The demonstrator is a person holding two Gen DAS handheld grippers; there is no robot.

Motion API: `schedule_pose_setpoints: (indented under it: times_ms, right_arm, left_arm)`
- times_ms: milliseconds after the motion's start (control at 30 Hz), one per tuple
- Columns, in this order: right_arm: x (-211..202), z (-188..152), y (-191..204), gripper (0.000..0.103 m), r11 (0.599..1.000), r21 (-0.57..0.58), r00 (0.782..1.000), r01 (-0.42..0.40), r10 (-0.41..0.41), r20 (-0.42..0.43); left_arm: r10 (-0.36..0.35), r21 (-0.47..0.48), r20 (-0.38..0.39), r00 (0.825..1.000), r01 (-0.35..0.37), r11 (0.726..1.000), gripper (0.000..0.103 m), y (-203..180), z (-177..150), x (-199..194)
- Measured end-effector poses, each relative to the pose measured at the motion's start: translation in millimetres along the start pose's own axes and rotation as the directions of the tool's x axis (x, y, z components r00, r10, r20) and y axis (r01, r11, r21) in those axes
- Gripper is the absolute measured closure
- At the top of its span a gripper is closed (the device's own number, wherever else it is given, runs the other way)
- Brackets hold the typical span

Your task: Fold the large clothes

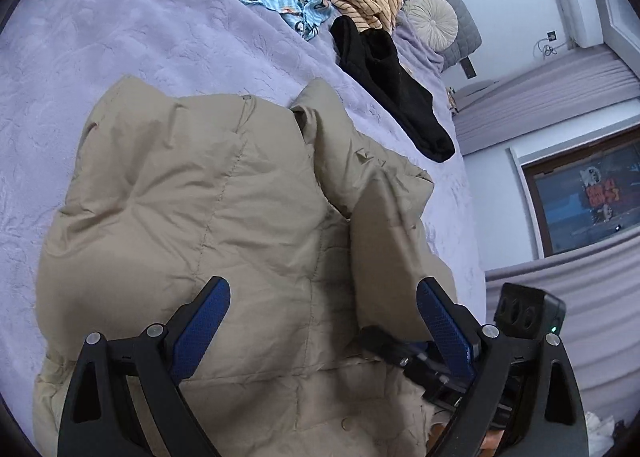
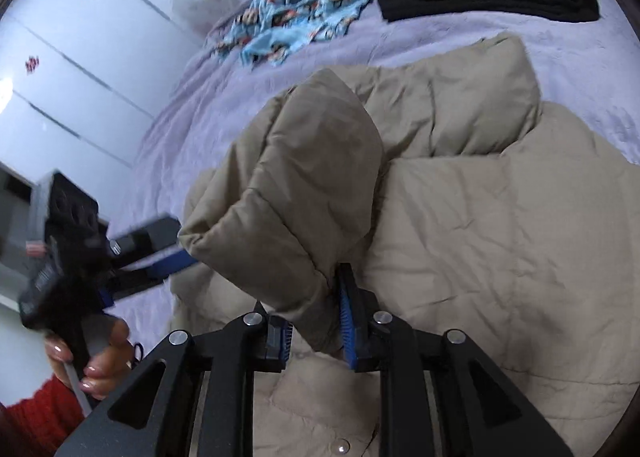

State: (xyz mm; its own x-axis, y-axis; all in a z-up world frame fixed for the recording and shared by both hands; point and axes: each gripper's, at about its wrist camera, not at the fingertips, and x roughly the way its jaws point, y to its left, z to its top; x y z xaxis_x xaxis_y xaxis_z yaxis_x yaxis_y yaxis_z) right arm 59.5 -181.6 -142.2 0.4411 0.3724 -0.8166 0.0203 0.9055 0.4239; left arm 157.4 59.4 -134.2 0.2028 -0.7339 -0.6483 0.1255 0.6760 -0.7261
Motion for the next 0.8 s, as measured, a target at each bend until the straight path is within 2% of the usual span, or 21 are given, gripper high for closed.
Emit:
schedule_pose_setpoints:
  times_ms: [67,100,167,233,433,467,500,567,633,733,800]
  right_arm:
    - [11.2,-8.7,5.5,0.034,0.999,-0.030,0.998,0.034,-0.036,-0.058]
    - [10.4,-12.6,5.7,0.030,0.999,-0.032,0.997,0.042,-0.044,-0.066]
    - [-2.7,-19.8,3.3,0.029,0.998,-0.031,0.998,0.052,-0.053,-0.045]
    - [-24.2,-29.8,-8.7,0.029,0.998,-0.007,0.998,0.063,-0.063,-0.020]
    - [-66.3,-68.7,-70.6,0.029,0.986,0.149,0.997,0.072,-0.068,-0.029]
    - [-68.8,-73.5,-78.2,0.029,0.983,0.162,0.996,0.082,-0.078,-0.032]
    - [-71.8,-78.9,-85.5,0.029,0.980,0.172,0.995,0.095,-0.091,-0.034]
    - [-75.6,-88.3,-94.6,0.029,0.977,0.186,0.995,0.103,-0.099,-0.033]
    - [-78.0,-92.2,-100.2,0.029,0.977,0.181,0.994,0.111,-0.109,-0.025]
    - [-77.5,-87.2,-104.1,0.029,0.977,0.144,0.988,0.155,-0.156,-0.009]
    - [-82.2,-82.9,-110.4,0.029,0.971,0.118,0.978,0.206,-0.209,0.007]
  left_arm:
    - [-0.044,-0.009,-0.027,0.999,0.044,0.999,0.008,0.7,-0.2,5.7]
    - [-0.067,-0.012,-0.042,0.997,0.067,0.998,0.008,-0.2,-0.5,8.6]
    - [-0.093,-0.014,-0.067,0.993,0.092,0.996,0.008,-2.7,-1.8,16.6]
    - [-0.088,-0.004,-0.094,0.992,0.088,0.996,0.008,-5.7,-2.6,27.9]
    - [0.004,0.076,-0.185,0.983,0.010,0.997,0.008,-26.5,-5.4,82.6]
    - [0.010,0.095,-0.196,0.980,0.009,0.995,0.018,-32.7,-6.5,90.4]
    - [0.015,0.113,-0.212,0.977,0.009,0.994,0.052,-40.3,-7.6,97.2]
    - [0.042,0.139,-0.259,0.965,-0.006,0.990,0.093,-54.4,-8.3,112.2]
    - [0.052,0.164,-0.226,0.973,-0.015,0.986,0.093,-69.8,-6.0,107.2]
    - [-0.019,0.178,-0.128,0.992,0.042,0.983,0.093,-91.6,5.1,77.3]
    - [-0.032,0.183,-0.072,0.997,0.045,0.982,0.093,-95.6,11.3,57.3]
